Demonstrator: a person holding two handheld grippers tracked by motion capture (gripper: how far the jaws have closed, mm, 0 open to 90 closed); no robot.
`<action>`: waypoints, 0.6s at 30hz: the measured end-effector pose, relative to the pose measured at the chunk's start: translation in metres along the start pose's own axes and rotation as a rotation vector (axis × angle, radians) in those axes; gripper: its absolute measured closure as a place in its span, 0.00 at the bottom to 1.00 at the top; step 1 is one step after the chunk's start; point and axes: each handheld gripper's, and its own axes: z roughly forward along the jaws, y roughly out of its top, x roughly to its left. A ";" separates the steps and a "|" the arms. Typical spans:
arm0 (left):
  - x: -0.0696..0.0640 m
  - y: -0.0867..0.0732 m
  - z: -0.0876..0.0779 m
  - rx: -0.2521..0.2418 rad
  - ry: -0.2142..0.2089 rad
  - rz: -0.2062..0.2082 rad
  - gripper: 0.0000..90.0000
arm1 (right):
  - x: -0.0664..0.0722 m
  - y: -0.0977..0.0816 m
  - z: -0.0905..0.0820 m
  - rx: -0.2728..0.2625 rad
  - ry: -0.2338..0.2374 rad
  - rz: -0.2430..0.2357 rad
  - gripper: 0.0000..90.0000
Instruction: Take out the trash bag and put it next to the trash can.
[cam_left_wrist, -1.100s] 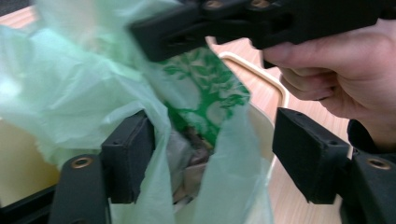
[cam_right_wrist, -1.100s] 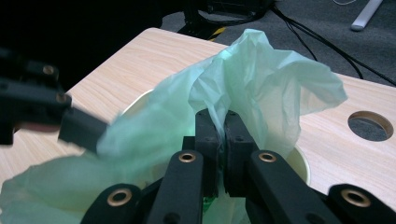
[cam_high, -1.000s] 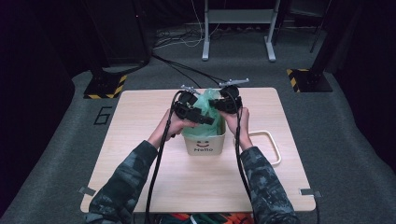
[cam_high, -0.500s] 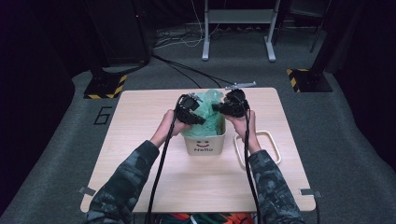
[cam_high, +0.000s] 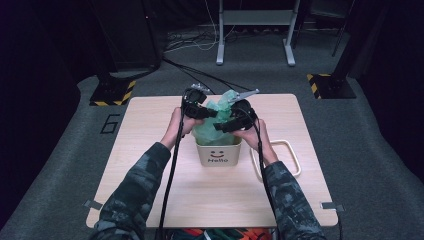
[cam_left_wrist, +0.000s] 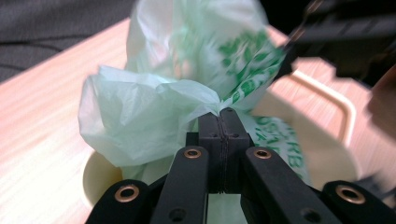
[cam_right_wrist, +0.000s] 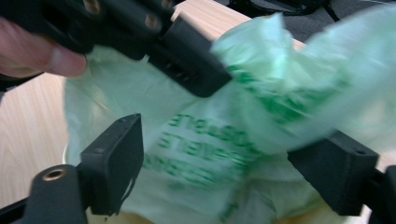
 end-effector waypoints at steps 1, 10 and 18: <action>0.000 0.000 0.000 0.000 0.000 0.000 0.99 | 0.000 0.000 0.000 0.000 0.000 0.000 0.20; -0.021 0.015 -0.010 -0.070 -0.064 0.034 0.99 | 0.002 0.003 0.006 -0.061 -0.099 0.016 0.59; -0.013 0.008 -0.013 -0.073 -0.083 0.016 0.85 | 0.000 -0.001 0.001 -0.097 -0.090 0.038 0.97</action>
